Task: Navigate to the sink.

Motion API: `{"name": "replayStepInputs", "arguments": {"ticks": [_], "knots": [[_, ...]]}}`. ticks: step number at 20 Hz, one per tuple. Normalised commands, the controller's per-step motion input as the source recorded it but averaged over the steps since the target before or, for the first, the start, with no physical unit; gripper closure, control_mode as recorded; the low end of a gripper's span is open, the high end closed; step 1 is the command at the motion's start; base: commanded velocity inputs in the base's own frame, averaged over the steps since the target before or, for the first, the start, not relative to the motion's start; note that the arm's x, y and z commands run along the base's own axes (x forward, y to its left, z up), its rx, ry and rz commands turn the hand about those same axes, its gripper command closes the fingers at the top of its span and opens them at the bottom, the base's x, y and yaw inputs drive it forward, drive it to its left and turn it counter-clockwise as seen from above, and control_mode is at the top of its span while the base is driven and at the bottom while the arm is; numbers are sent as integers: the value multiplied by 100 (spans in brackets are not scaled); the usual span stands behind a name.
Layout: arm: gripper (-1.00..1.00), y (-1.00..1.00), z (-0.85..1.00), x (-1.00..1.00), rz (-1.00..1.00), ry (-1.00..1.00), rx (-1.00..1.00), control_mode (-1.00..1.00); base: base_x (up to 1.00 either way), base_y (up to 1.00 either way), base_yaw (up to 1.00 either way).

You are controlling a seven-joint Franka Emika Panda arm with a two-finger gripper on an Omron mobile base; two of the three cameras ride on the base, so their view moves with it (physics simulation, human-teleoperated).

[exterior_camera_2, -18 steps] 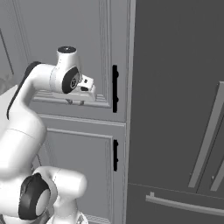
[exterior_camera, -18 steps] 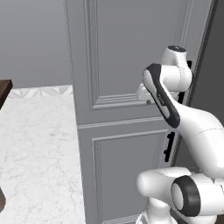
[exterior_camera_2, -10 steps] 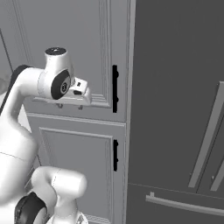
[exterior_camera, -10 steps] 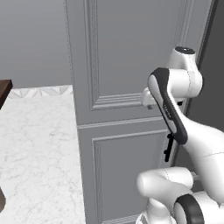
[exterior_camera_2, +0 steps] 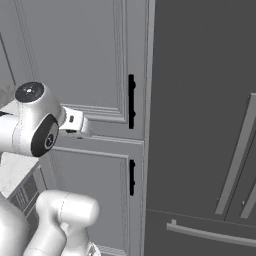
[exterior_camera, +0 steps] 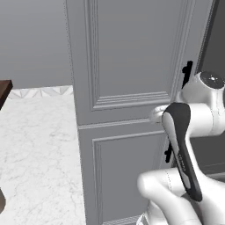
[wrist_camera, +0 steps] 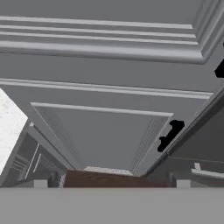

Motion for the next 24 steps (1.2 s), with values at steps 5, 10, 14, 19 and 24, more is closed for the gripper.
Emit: {"name": "replayStepInputs", "arguments": {"ticks": [5, 10, 14, 19, 24], "knots": [[-100, 0, 0, -43, 0, -14, 0, 100, -14, -4, 0], [-100, 0, 0, 0, 0, 0, 0, 100, -70, -36, -28], [-100, 0, 0, 0, 0, 0, 0, 100, -10, -23, -87], [-100, 0, 0, 0, 0, 0, 0, 100, 0, -1, -98], [-100, 0, 0, 0, 0, 0, 0, 100, 0, -3, -97]]}}
